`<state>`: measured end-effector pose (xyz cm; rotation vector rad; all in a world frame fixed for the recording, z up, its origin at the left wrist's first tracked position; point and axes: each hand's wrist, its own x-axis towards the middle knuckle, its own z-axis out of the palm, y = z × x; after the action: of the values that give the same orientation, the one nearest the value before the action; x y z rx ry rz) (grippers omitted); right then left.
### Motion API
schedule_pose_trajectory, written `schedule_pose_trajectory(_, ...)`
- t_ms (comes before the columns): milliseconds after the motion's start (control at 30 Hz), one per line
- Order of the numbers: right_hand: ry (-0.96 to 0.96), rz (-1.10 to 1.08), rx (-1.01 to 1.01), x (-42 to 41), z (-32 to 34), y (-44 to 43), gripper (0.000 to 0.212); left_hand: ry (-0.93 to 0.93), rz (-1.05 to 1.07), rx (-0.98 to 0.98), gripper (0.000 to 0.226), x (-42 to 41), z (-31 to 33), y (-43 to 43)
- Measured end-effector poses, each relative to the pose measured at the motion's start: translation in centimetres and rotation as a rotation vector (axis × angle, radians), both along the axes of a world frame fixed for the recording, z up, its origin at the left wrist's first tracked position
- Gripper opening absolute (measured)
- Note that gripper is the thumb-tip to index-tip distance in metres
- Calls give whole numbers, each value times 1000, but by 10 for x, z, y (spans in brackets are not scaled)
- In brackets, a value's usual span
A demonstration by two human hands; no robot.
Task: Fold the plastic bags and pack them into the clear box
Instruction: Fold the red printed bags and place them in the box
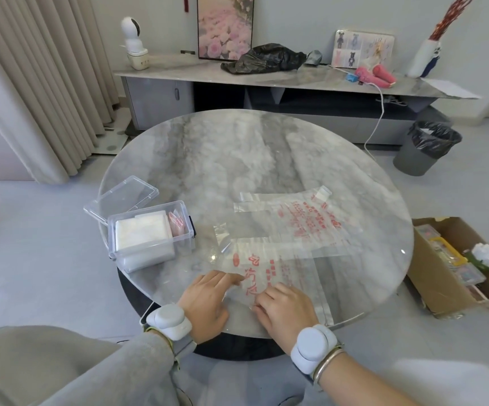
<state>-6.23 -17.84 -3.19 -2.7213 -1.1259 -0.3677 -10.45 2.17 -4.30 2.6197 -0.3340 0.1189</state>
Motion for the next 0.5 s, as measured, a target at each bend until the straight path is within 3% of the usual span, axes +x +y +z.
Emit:
schedule_pose_trajectory(200, 96, 2, 66, -1, 6, -6, 23, -9, 142, -97, 50, 3, 0, 4)
schedule_pose_trajectory(367, 216, 80, -6, 1, 7, -12, 19, 171, 261, -199, 37, -2, 6, 10)
schedule_pose_trajectory(500, 474, 14, -19, 12, 18, -28, 19, 241, 441, -258, 44, -2, 7, 19)
